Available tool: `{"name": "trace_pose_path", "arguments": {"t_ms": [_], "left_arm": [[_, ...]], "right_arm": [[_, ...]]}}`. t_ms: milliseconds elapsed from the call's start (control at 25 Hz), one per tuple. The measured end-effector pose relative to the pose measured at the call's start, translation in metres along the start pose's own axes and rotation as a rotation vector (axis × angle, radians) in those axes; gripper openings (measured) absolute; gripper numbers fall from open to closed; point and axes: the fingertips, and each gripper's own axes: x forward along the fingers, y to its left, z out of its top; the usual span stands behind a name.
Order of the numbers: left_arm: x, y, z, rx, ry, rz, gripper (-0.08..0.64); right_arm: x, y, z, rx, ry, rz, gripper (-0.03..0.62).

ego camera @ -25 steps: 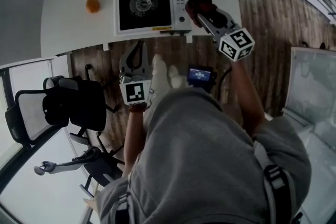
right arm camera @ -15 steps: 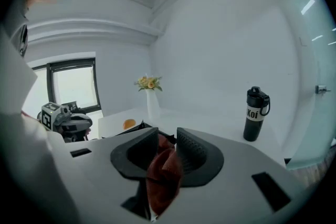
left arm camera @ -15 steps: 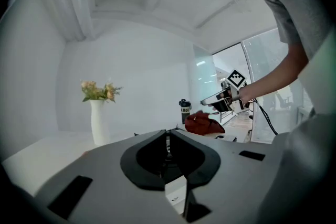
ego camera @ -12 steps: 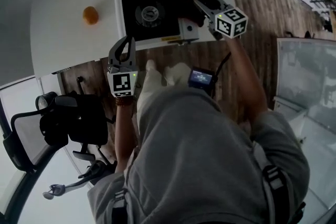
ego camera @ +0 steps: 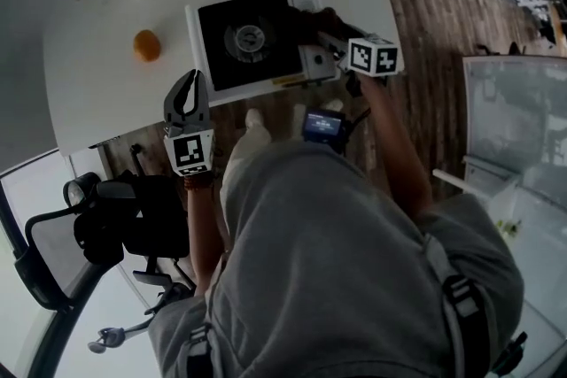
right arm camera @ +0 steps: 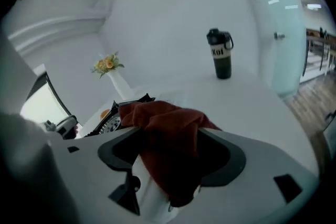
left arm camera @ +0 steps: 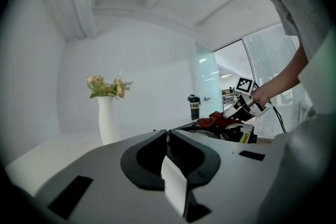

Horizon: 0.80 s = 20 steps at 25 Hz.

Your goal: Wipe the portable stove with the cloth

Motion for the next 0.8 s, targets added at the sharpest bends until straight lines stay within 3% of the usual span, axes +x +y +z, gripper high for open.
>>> {"name": "trace_pose_path", "arguments": {"t_ms": [160,280,360,600,680,800], "left_arm": [[0.007,0.004,0.003,-0.005,-0.004,0.02,0.041],[0.014,0.003,0.006,0.004,-0.003,0.011,0.041],[0.02,0.001,0.006,0.007,0.001,-0.003,0.041],[0.028,-0.013,0.004,0.008,0.016,-0.047,0.041],[0.029,-0.015,0.002,0.007,0.021,-0.055,0.041],[0.029,-0.019,0.0,0.001,0.029,-0.067,0.041]], "right_arm": [[0.019,-0.001,-0.005,0.229,0.022,0.172,0.325],[0.017,-0.007,0.0,0.302,-0.033,0.234,0.24],[0.009,-0.013,0.008,0.278,-0.084,0.232,0.122],[-0.011,-0.001,0.056,-0.052,-0.105,0.216,0.109],[-0.017,0.018,0.081,-0.104,-0.123,0.289,0.109],[-0.038,0.058,0.128,-0.058,-0.226,0.491,0.11]]}}
